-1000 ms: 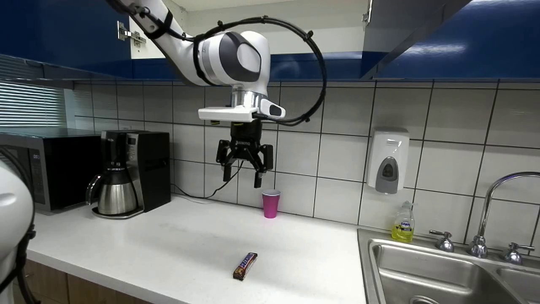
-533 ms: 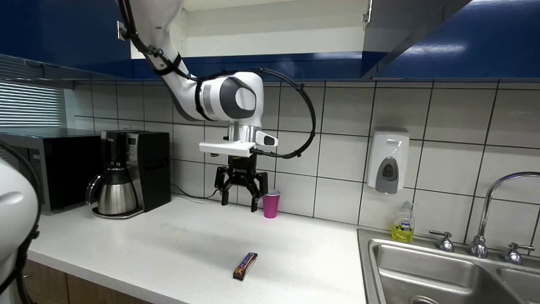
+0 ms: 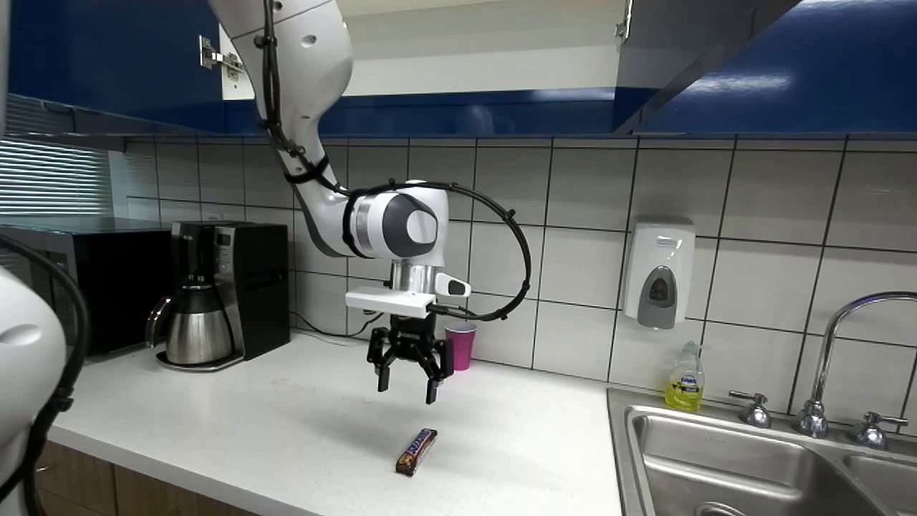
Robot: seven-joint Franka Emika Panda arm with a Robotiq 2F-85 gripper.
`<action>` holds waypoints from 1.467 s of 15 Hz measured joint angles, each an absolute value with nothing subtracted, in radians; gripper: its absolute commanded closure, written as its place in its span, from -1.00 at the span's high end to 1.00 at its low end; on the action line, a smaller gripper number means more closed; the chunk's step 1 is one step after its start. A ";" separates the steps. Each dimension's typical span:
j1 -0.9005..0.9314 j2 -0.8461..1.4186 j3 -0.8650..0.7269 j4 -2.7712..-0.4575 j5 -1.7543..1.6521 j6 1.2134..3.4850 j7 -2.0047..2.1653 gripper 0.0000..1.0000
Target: Put the brown packet in the open cabinet.
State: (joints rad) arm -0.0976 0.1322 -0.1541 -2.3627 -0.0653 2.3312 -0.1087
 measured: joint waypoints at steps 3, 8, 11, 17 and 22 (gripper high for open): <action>-0.098 0.209 -0.154 -2.333 -0.065 2.360 -0.107 1.00; -0.098 0.313 -0.148 -2.284 -0.065 2.409 -0.106 1.00; -0.098 0.362 -0.148 -2.260 -0.065 2.430 -0.105 1.00; -0.098 0.424 -0.148 -2.237 -0.065 2.473 -0.104 1.00; -0.105 0.437 -0.142 -2.237 -0.056 2.519 -0.104 1.00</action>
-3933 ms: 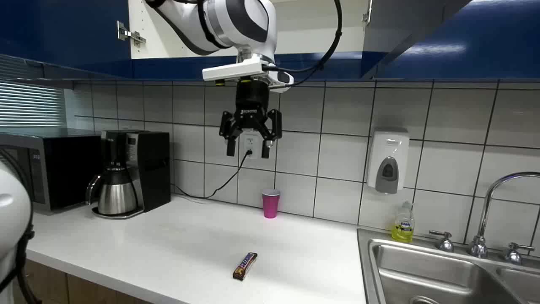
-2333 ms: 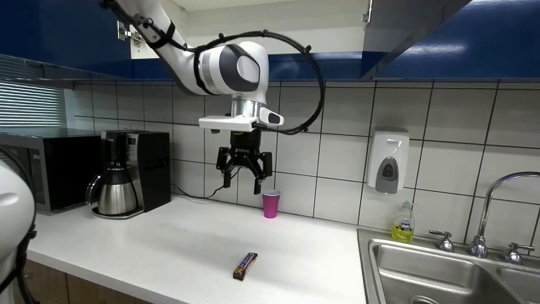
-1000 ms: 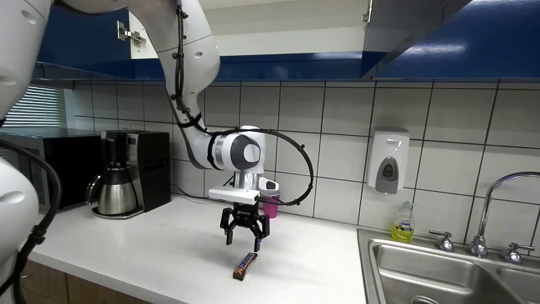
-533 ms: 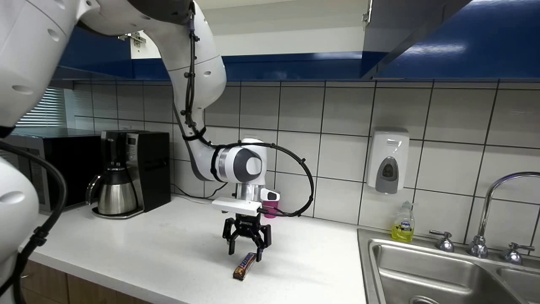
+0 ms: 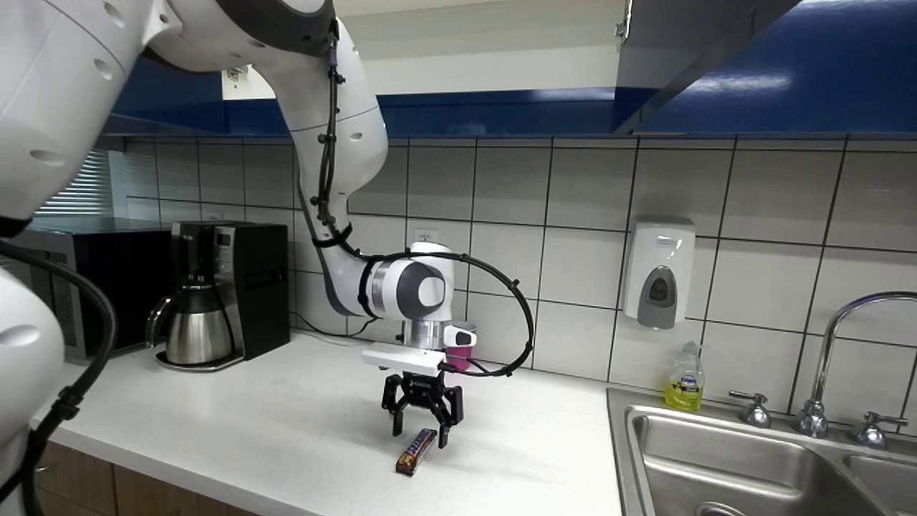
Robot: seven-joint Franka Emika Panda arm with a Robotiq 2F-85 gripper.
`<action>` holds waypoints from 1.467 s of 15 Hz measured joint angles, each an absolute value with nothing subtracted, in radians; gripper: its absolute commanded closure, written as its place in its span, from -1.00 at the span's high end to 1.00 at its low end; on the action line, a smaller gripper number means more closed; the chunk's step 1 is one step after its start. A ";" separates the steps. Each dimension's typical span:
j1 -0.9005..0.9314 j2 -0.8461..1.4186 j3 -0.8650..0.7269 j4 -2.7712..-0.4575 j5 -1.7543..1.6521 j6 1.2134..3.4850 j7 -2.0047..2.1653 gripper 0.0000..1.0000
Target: Put the brown packet in the open cabinet.
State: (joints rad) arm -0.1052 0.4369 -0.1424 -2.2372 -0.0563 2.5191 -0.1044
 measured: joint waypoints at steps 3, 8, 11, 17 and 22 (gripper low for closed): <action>-0.110 0.439 -0.138 -2.238 -0.044 2.526 -0.105 1.00; -0.111 0.446 -0.138 -2.239 -0.040 2.553 -0.105 1.00; -0.111 0.451 -0.137 -2.239 -0.040 2.567 -0.105 1.00; -0.110 0.458 -0.136 -2.239 -0.040 2.586 -0.105 1.00; -0.109 0.464 -0.134 -2.239 -0.040 2.591 -0.105 0.93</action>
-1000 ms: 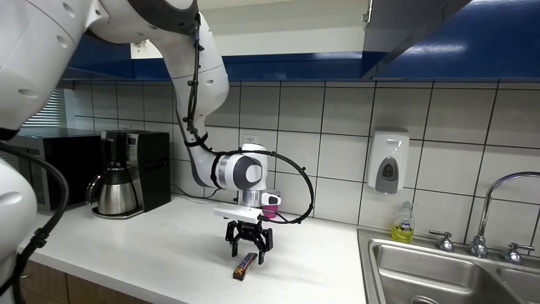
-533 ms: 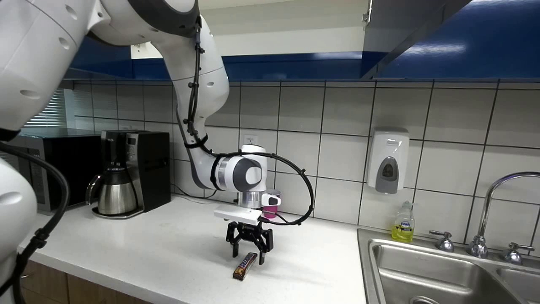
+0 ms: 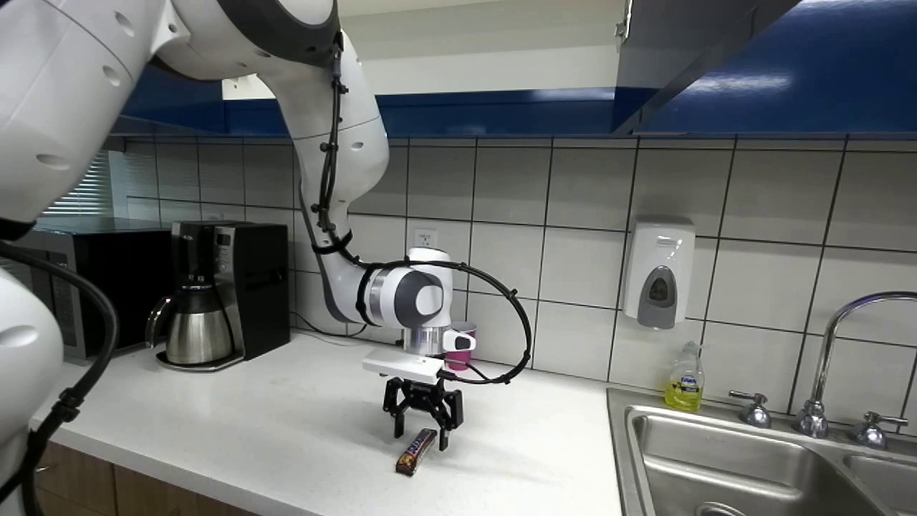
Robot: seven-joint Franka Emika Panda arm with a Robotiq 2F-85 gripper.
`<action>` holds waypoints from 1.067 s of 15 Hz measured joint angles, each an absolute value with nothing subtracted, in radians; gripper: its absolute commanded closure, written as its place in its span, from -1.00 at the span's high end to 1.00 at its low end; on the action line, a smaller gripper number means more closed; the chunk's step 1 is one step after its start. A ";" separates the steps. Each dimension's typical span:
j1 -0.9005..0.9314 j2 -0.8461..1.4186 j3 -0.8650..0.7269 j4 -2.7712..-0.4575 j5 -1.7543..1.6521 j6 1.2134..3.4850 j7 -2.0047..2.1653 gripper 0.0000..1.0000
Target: Put the brown packet in the open cabinet.
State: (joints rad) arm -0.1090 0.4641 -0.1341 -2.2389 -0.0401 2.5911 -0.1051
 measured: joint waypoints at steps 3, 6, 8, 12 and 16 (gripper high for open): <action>-0.109 0.469 -0.133 -2.239 -0.040 2.593 -0.105 0.38; -0.109 0.474 -0.131 -2.239 -0.040 2.593 -0.105 -0.13; -0.108 0.475 -0.129 -2.239 -0.040 2.593 -0.105 -0.44; -0.107 0.476 -0.126 -2.239 -0.040 2.593 -0.105 -0.94; -0.107 0.476 -0.124 -2.236 -0.040 2.593 -0.105 -0.89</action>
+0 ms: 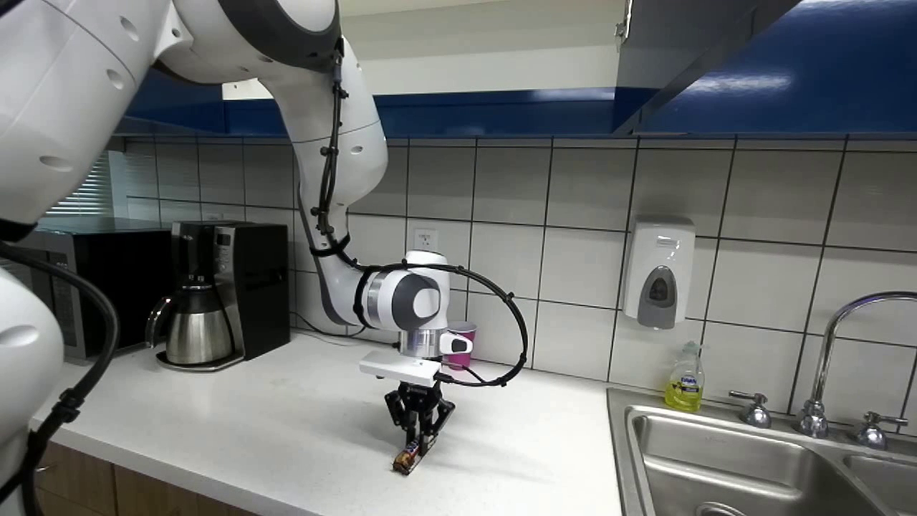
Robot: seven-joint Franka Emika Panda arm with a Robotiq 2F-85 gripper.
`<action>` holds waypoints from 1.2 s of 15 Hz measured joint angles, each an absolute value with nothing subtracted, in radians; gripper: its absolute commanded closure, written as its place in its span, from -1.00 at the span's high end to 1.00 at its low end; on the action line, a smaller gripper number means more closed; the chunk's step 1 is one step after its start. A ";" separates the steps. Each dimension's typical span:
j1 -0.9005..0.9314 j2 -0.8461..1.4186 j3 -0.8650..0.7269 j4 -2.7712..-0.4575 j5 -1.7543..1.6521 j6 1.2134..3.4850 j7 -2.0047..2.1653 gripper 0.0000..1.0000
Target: Put the brown packet in the open cabinet.
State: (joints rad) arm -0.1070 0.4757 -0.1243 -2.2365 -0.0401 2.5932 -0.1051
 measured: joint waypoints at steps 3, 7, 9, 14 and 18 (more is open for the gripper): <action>-0.107 0.475 -0.124 -2.235 -0.040 2.593 -0.105 -0.89; -0.106 0.454 -0.130 -2.235 -0.043 2.587 -0.102 -0.89; -0.106 0.425 -0.133 -2.239 -0.044 2.578 -0.102 -0.89; -0.106 0.343 -0.135 -2.260 -0.053 2.534 -0.100 -0.89; -0.105 0.270 -0.138 -2.311 -0.090 2.504 -0.089 -0.89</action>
State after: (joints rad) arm -0.1047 0.2703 -0.1383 -2.3110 -0.0897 2.5035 -0.0889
